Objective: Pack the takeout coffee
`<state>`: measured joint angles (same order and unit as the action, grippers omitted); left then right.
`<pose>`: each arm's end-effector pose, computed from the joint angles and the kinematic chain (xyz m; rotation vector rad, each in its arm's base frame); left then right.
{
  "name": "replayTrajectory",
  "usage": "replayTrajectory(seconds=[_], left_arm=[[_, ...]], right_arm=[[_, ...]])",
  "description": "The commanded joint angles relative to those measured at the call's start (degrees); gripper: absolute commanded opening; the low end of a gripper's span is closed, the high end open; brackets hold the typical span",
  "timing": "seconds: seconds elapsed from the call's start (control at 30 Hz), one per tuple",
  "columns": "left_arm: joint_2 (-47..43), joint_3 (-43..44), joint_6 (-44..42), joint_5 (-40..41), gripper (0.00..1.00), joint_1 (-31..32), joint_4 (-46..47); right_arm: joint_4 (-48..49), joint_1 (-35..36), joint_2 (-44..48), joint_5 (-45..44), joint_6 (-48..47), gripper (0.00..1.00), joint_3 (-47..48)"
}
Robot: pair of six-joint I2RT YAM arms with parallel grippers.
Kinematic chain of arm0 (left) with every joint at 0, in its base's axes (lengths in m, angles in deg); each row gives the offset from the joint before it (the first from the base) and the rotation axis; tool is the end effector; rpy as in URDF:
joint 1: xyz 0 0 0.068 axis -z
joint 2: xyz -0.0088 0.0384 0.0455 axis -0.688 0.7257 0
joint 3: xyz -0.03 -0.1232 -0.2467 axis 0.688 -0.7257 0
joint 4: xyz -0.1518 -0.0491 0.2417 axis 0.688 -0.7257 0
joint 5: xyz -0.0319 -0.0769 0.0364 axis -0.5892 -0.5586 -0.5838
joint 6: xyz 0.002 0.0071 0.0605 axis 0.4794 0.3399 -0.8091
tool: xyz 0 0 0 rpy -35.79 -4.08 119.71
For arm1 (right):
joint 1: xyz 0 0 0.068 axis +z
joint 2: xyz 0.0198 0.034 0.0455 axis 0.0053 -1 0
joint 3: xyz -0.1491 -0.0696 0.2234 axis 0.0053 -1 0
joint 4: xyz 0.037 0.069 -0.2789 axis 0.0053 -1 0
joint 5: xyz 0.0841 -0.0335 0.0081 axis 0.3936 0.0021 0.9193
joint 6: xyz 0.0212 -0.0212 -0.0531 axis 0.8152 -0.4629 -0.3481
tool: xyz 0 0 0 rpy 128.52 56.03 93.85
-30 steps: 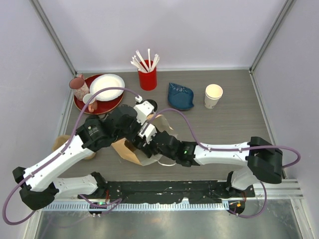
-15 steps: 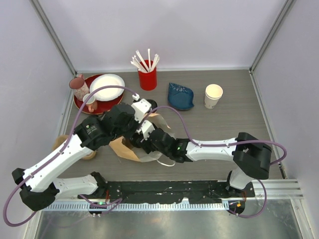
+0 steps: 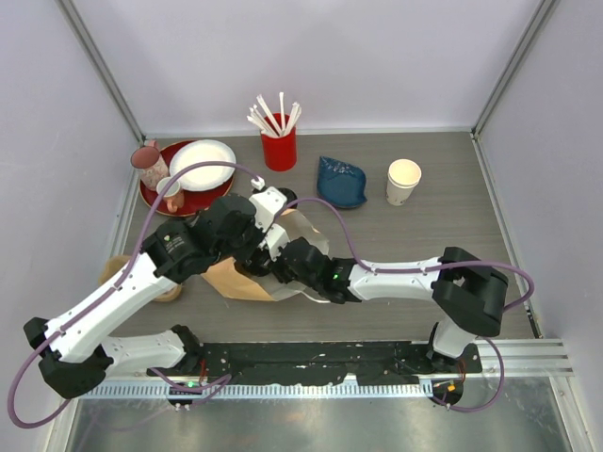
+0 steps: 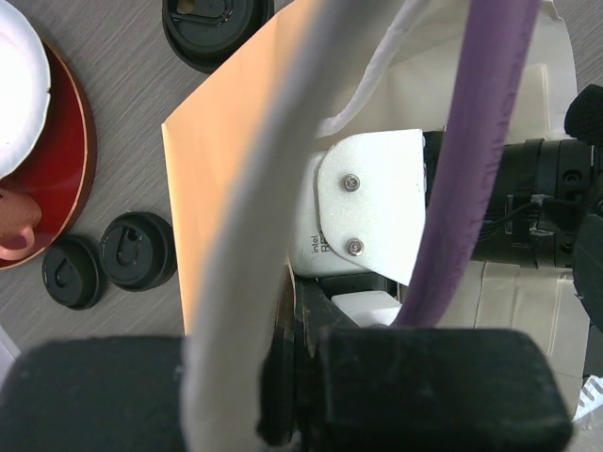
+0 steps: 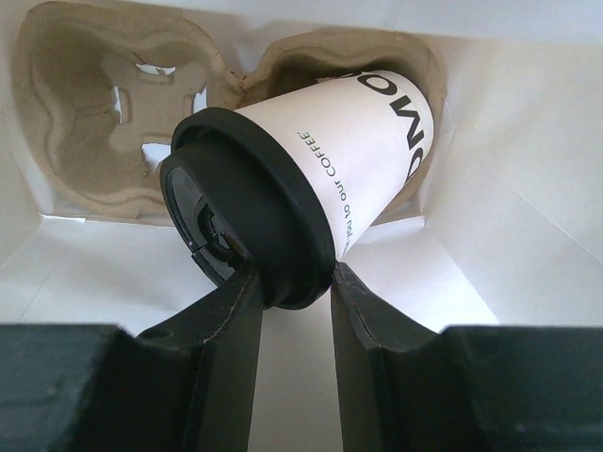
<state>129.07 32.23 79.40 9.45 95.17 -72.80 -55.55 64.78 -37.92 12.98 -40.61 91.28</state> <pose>0.1563 -0.1797 0.3839 0.8429 2.1574 -0.1952 0.1759 0.3506 0.1945 -0.9693 1.7795 0.4490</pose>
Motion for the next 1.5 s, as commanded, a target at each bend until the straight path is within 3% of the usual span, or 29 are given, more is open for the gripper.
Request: replayTrajectory(seconds=[0.0, 0.2, 0.5, 0.77, 1.07, 1.33, 1.47], left_arm=[[-0.19, 1.11, 1.46, -12.03, 0.00, 1.39, 2.55], [-1.15, -1.70, -1.70, -9.04, 0.00, -1.07, 2.90], [-2.21, -4.08, -8.39, -6.31, 0.00, -1.87, 5.28], [-3.44, -5.83, -13.39, -4.73, 0.00, -1.78, 6.77], [-3.18, -6.28, -17.53, -2.27, 0.00, -1.69, 10.63], [0.16, -2.77, -9.72, 3.18, 0.00, -2.48, 9.51], [1.48, -1.62, -5.84, 3.27, 0.00, -5.12, 7.12]], right_arm=[[3.23, -1.71, 3.59, -1.04, 1.32, 0.19, 2.03], [-4.94, -1.71, 11.59, 1.33, 2.81, 0.09, 1.59], [-13.83, -2.76, 18.62, 7.57, 6.06, 0.04, 1.32], [-19.54, -6.98, 23.37, 17.48, 9.40, 0.04, 1.50], [-21.92, -9.71, 22.76, 24.80, 15.74, 0.04, 4.31], [-25.70, -5.49, 26.10, 23.13, 6.97, 0.01, 6.25], [-32.36, -5.23, 26.36, 23.31, 5.46, 0.01, 8.17]])
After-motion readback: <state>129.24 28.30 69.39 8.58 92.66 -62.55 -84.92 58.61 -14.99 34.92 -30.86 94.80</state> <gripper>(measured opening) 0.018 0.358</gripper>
